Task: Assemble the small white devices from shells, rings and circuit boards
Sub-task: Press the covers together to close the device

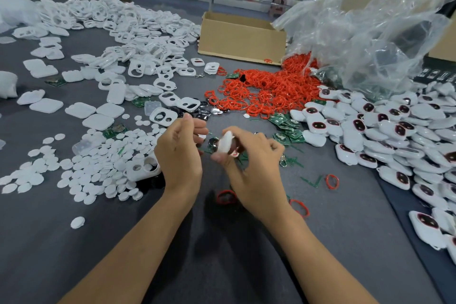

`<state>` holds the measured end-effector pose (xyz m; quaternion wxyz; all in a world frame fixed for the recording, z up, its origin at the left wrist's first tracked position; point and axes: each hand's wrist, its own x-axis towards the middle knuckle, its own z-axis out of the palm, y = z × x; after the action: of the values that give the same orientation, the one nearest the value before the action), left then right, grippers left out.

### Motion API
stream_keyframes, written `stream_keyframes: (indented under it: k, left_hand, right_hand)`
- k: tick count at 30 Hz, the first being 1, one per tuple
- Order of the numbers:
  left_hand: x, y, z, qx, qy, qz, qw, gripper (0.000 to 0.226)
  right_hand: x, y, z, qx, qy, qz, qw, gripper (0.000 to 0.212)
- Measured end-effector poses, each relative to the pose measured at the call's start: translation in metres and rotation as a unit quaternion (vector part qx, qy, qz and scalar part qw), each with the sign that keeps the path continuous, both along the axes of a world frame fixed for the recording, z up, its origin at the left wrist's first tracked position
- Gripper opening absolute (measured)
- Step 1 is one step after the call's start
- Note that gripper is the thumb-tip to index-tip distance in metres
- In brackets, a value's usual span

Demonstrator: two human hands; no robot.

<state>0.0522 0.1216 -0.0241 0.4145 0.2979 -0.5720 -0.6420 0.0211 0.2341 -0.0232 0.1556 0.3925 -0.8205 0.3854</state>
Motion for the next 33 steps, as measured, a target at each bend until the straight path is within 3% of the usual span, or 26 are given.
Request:
stream_keyframes:
  k: [4, 7, 10, 13, 17, 22, 26, 29, 33]
  left_hand:
    - [0.0009, 0.0004, 0.0013, 0.004, 0.004, 0.008, 1.000, 0.041]
    - [0.0004, 0.0006, 0.0027, 0.013, 0.004, 0.000, 1.000, 0.041]
    - [0.0005, 0.0005, 0.0019, 0.020, 0.007, 0.004, 1.000, 0.042]
    - [-0.0002, 0.0006, 0.0029, 0.026, 0.007, -0.003, 1.000, 0.042]
    - [0.0005, 0.0008, 0.0023, 0.021, 0.006, 0.000, 1.000, 0.042]
    - [0.0001, -0.0006, 0.0016, 0.024, 0.005, 0.007, 1.000, 0.042]
    - [0.0005, -0.0004, 0.0017, 0.027, 0.005, 0.010, 1.000, 0.042]
    - [0.0007, 0.0004, 0.0046, 0.030, 0.007, 0.005, 1.000, 0.042]
    - [0.0003, 0.0007, 0.0038, 0.020, -0.006, 0.007, 1.000, 0.043]
  right_hand:
    - [-0.0016, -0.0022, -0.0022, 0.076, -0.001, 0.003, 0.997, 0.030]
    - [-0.0016, -0.0014, -0.0015, 0.015, 0.005, -0.012, 1.000, 0.027]
    - [0.0010, -0.0038, -0.0039, 0.056, 0.004, 0.011, 0.998, 0.025]
    - [0.0024, -0.0031, -0.0032, 0.007, 0.008, 0.026, 1.000, 0.026]
    - [0.0036, -0.0046, -0.0042, 0.047, 0.017, 0.032, 0.998, 0.036]
    - [0.0044, -0.0023, -0.0048, 0.048, -0.014, 0.031, 0.998, 0.028]
    - [0.0073, -0.0027, -0.0053, 0.065, 0.028, 0.013, 0.997, 0.029]
    - [0.0050, -0.0005, -0.0010, 0.019, 0.028, 0.001, 0.999, 0.025]
    - [0.0054, -0.0051, -0.0060, 0.109, 0.025, 0.031, 0.993, 0.025]
